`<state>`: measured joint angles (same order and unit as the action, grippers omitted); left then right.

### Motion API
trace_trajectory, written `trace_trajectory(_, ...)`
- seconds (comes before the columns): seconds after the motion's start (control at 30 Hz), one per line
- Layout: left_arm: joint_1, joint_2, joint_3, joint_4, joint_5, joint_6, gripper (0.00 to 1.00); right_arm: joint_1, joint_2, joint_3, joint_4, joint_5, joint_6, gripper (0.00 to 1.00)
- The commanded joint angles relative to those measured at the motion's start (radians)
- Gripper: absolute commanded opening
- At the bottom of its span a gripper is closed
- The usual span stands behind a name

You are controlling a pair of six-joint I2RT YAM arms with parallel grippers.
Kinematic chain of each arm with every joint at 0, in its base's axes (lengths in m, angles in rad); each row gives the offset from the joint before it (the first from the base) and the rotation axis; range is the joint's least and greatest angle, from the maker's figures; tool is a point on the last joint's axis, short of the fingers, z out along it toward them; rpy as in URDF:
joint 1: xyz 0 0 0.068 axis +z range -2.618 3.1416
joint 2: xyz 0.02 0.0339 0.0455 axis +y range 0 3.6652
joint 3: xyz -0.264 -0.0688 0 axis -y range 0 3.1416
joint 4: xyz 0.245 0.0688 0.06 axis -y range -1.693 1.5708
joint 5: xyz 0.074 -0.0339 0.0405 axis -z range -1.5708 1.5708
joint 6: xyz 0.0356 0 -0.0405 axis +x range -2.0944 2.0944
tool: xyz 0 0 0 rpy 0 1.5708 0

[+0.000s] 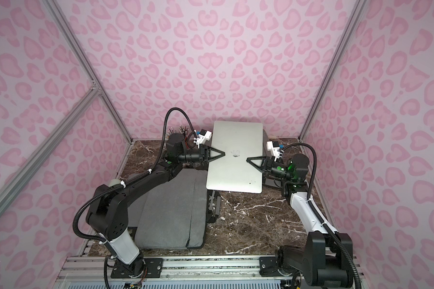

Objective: Open the zippered laptop bag and take out the laptop
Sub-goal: Place the laptop at the center of the board.

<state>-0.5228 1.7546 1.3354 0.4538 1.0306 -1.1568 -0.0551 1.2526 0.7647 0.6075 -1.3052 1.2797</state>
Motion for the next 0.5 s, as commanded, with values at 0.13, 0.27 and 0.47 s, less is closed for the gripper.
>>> trace_trajectory(0.13,-0.001,-0.02,0.008,0.054,0.035,0.035,0.05,-0.008,0.004,0.025,-0.198,0.045,-0.187,0.0)
trace_trajectory(0.27,-0.002,-0.027,-0.006,0.083,0.026,0.011,0.02,-0.024,0.004,0.035,-0.325,0.062,-0.291,0.08)
trace_trajectory(0.47,-0.003,-0.044,-0.04,0.1,-0.003,0.004,0.02,-0.065,0.007,0.051,-0.517,0.101,-0.456,0.31)
